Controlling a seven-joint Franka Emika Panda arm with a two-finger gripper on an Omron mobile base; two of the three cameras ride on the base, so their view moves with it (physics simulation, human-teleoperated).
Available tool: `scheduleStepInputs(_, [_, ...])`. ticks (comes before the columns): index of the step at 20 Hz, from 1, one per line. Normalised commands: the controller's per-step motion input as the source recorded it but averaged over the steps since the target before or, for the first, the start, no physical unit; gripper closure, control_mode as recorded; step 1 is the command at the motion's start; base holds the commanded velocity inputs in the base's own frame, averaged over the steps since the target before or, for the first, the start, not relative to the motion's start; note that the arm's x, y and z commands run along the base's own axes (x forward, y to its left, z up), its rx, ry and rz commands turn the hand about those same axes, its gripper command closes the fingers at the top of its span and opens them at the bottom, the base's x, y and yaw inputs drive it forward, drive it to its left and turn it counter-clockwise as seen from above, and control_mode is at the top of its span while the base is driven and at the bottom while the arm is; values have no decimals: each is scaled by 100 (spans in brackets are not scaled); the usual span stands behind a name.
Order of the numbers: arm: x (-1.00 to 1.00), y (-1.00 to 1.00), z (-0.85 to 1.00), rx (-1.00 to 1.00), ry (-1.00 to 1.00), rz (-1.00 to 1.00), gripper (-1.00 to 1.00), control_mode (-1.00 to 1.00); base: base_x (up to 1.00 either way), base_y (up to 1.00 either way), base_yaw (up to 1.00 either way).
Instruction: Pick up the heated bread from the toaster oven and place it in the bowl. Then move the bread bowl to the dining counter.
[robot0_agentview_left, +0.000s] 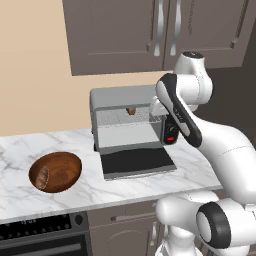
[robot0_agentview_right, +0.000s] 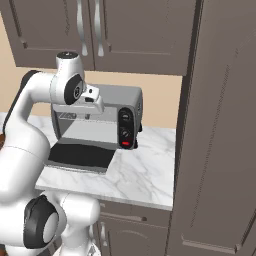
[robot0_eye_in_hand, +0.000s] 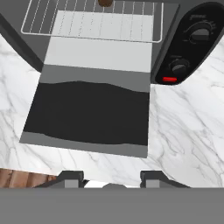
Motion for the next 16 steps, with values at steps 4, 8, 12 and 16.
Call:
scheduleStepInputs(4, [0,0,-2,-5,0,0,-100,-100,0,0,0])
scheduleStepInputs(8, [0,0,0,-2,0,0,-100,-100,0,0,0])
scheduleStepInputs(12, [0,0,0,0,0,0,-100,-100,0,0,0])
scheduleStepInputs(16, [0,0,0,0,0,0,-100,-100,0,0,0])
